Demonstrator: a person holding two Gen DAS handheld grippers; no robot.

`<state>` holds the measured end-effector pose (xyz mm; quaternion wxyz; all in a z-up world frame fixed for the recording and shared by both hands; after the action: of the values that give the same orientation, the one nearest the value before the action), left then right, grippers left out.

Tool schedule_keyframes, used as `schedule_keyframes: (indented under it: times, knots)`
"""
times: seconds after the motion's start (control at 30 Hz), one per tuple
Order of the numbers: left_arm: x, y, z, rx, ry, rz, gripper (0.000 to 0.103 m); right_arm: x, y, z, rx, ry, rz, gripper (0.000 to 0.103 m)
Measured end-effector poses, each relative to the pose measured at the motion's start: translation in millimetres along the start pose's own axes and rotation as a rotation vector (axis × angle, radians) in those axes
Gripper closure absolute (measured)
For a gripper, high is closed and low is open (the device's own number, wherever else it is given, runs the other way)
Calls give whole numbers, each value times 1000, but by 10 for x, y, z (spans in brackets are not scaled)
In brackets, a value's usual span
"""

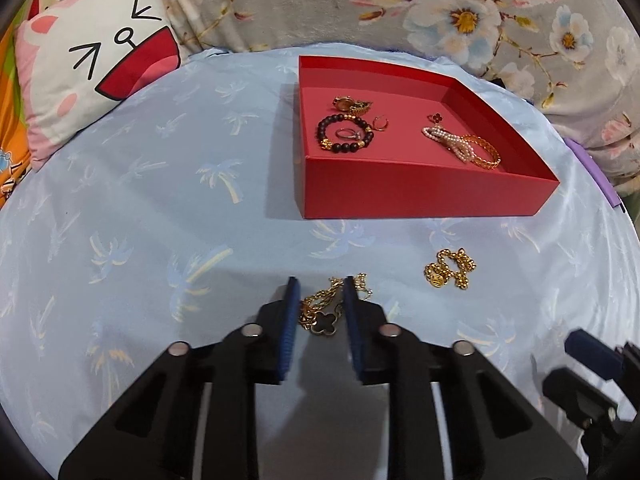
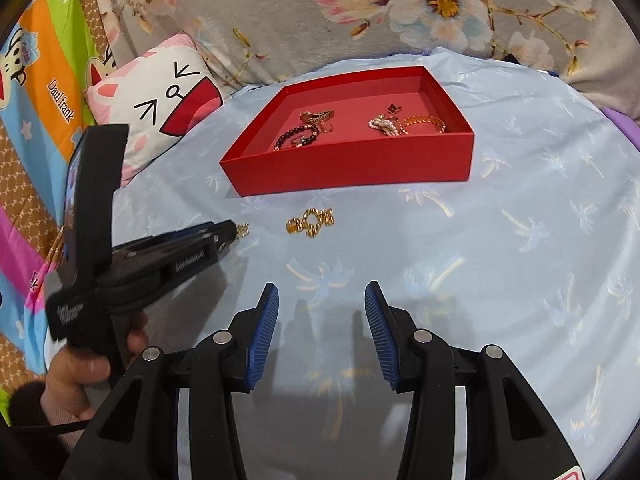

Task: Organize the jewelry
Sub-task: 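Grasp the gold chain with black clover pendant with the left gripper, then grasp the gold link chain with the right gripper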

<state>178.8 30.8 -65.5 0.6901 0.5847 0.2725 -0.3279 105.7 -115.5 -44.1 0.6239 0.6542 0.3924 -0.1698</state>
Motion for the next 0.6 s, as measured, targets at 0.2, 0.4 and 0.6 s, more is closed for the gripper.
schedule_keyframes:
  times: [0.2,0.4,0.6]
  knots:
    - [-7,4,28,3,-27,-1,99,265,220,36,-6,7,-12,58]
    - [-169,55,15,-25,-76,14,101,555,380,38,-36,6,-39,58]
    - [-375,151,2,-44,-108,41,101,758,443,4,-64,-6,-59,67]
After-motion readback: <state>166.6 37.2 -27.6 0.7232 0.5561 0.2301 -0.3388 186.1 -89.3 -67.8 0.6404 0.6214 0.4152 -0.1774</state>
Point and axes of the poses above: each gripper's, at about its wrist camera, not at the fingertips, and x roughly the way its jaws point, z to its right, y to its top, the point moved 8 cm from there along x, roughly the way its jaws point, and after that the axes turned 8 degrees about -x, right-handed, at the moved point
